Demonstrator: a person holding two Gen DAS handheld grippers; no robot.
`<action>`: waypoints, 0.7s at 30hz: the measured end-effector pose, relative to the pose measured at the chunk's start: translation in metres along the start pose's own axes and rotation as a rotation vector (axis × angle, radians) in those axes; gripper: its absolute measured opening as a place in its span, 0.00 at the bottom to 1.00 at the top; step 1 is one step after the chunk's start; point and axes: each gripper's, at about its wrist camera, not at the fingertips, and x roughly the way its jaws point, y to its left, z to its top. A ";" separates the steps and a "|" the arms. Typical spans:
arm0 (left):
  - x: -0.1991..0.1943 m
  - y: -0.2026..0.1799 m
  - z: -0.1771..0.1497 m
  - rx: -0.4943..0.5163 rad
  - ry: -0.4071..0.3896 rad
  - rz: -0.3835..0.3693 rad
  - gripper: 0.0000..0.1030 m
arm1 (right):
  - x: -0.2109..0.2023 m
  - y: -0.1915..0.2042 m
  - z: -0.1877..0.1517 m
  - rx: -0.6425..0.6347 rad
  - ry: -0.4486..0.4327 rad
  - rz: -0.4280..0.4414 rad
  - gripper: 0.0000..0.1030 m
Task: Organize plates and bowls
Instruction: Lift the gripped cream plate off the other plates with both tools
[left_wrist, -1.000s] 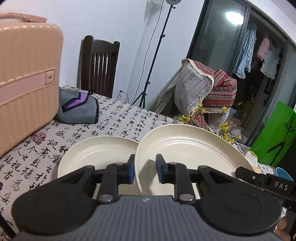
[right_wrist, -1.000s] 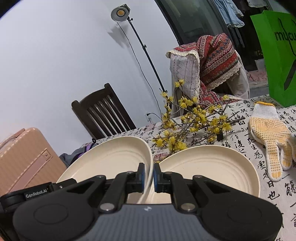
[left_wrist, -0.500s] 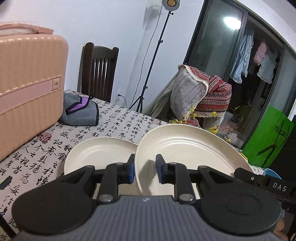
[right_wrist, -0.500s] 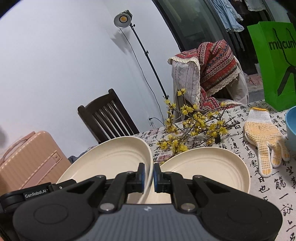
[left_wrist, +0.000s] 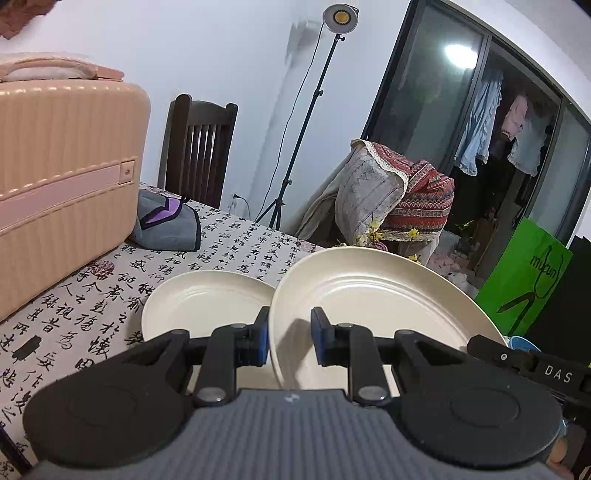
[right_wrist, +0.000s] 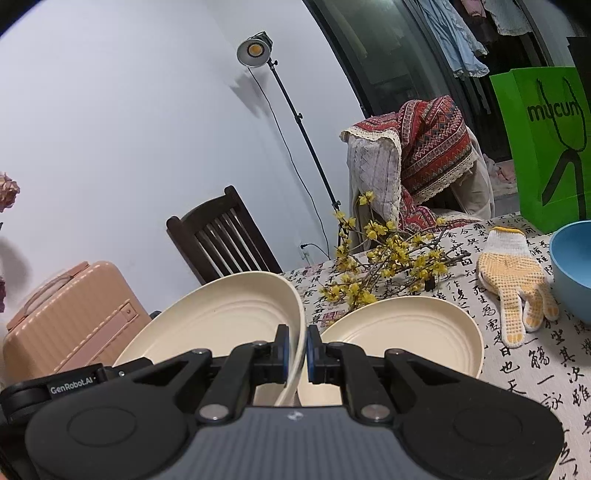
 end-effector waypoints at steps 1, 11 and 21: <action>-0.002 0.001 0.000 -0.003 0.000 -0.004 0.22 | -0.002 0.001 0.000 0.000 -0.002 -0.001 0.09; -0.028 0.001 -0.003 -0.017 -0.040 -0.018 0.20 | -0.023 0.010 -0.004 0.000 -0.023 0.000 0.09; -0.048 -0.004 -0.008 0.001 -0.054 -0.030 0.20 | -0.047 0.013 -0.008 -0.002 -0.047 -0.001 0.09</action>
